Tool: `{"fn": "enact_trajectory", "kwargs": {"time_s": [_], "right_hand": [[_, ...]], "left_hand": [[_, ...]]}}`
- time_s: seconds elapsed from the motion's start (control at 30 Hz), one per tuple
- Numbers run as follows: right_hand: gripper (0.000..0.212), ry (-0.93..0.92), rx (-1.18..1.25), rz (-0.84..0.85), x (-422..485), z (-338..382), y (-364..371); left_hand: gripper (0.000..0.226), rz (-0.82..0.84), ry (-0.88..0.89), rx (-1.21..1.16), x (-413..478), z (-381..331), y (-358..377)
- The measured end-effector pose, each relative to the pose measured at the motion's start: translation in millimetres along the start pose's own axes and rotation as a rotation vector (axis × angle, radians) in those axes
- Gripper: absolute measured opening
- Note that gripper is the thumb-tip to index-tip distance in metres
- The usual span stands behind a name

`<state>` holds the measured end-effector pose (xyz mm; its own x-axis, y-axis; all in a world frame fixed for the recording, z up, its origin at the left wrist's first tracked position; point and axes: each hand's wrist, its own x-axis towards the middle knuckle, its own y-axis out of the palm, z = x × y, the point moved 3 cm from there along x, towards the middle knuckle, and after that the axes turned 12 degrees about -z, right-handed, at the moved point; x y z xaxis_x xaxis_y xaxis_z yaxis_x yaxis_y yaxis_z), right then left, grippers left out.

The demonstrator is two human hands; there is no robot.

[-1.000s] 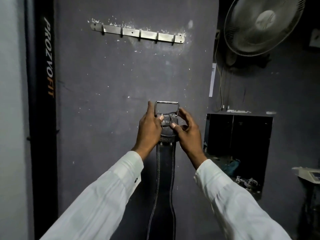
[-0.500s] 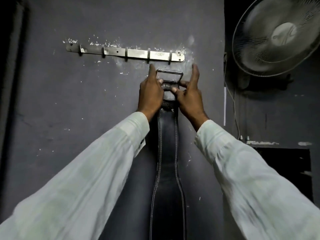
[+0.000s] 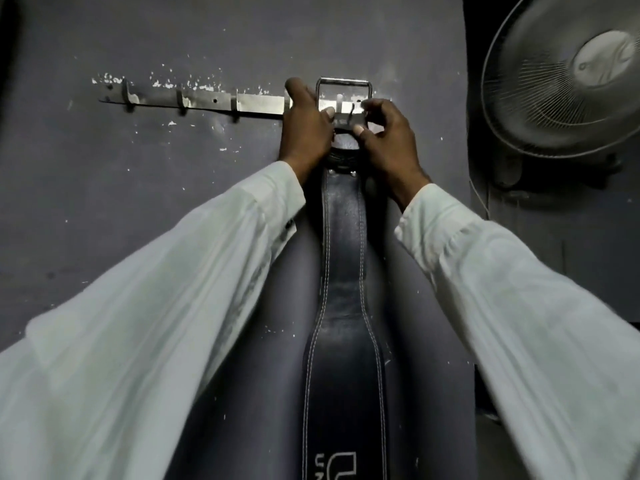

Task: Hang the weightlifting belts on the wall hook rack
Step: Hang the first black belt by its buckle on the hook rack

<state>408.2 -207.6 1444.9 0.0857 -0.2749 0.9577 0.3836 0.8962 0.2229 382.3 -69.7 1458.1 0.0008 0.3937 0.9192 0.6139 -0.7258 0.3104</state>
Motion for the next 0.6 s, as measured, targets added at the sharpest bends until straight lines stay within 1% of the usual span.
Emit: {"fn": "enact_trajectory", "kwargs": {"time_s": [0.1,0.13,0.2,0.27,0.33,0.4,0.43,0.47,0.53,0.6], "right_hand": [[0.044,0.027,-0.055,0.062,18,-1,8],[0.043,0.045,-0.063,0.085,23,-2,10],[0.030,0.114,-0.071,0.146,27,-2,11],[0.026,0.148,-0.064,0.193,24,-5,11],[0.039,0.143,-0.088,0.172,12,-13,11],[0.053,0.213,-0.063,0.094,-4,-30,10],[0.051,0.271,-0.011,0.067,-14,-36,11],[0.041,0.326,0.037,0.048,-27,-36,9],[0.013,0.425,0.099,0.013,-59,-22,3],[0.013,0.525,0.156,0.011,-86,-25,1]], "left_hand": [[0.020,0.026,-0.014,0.060,14,1,2],[0.019,0.047,-0.031,0.086,17,2,2],[0.029,0.101,-0.055,0.168,23,6,3],[0.036,0.122,-0.076,0.210,18,12,1],[0.034,0.097,-0.094,0.156,2,20,-4],[0.028,0.073,-0.102,0.101,-18,27,-9],[0.026,0.071,-0.106,0.078,-26,30,-12],[0.027,0.082,-0.119,0.059,-35,32,-15],[0.038,0.144,-0.151,0.030,-57,35,-22],[0.048,0.222,-0.208,-0.007,-83,42,-28]]}}
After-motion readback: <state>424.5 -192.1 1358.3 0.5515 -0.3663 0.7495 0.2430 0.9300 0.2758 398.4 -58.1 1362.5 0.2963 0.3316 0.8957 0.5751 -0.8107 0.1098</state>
